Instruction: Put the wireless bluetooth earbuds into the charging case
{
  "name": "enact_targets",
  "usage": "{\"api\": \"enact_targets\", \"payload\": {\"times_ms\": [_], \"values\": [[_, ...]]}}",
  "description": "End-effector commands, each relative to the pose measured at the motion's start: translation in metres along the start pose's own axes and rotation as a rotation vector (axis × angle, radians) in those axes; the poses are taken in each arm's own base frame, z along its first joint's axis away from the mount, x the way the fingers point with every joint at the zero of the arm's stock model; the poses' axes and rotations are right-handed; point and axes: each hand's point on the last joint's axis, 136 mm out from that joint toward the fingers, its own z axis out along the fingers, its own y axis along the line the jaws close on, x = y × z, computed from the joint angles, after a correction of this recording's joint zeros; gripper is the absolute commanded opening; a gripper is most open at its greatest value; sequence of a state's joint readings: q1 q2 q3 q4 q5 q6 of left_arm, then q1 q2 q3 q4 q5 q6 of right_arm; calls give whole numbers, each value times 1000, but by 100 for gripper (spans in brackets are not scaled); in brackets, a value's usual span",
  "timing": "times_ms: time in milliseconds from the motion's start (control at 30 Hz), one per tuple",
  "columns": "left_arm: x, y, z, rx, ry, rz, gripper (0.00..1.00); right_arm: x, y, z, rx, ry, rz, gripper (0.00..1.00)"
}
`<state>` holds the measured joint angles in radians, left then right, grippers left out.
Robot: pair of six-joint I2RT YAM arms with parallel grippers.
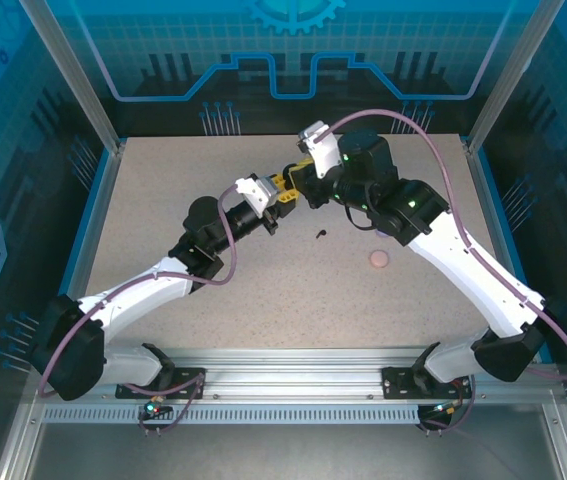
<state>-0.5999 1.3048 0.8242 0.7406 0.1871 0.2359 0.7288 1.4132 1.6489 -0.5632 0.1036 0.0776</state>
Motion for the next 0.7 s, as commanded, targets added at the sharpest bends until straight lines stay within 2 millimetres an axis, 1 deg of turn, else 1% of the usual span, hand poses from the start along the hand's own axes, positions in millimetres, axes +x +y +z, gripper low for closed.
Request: {"api": "enact_targets", "payload": {"times_ms": [0, 333, 667], "values": [[-20, 0, 4, 1, -50, 22, 0, 5, 3, 6, 5, 17, 3, 15], [-21, 2, 5, -7, -51, 18, 0, 18, 3, 12, 21, 57, -15, 14], [-19, 3, 6, -13, -45, 22, 0, 24, 5, 6, 26, 69, -22, 12]]}}
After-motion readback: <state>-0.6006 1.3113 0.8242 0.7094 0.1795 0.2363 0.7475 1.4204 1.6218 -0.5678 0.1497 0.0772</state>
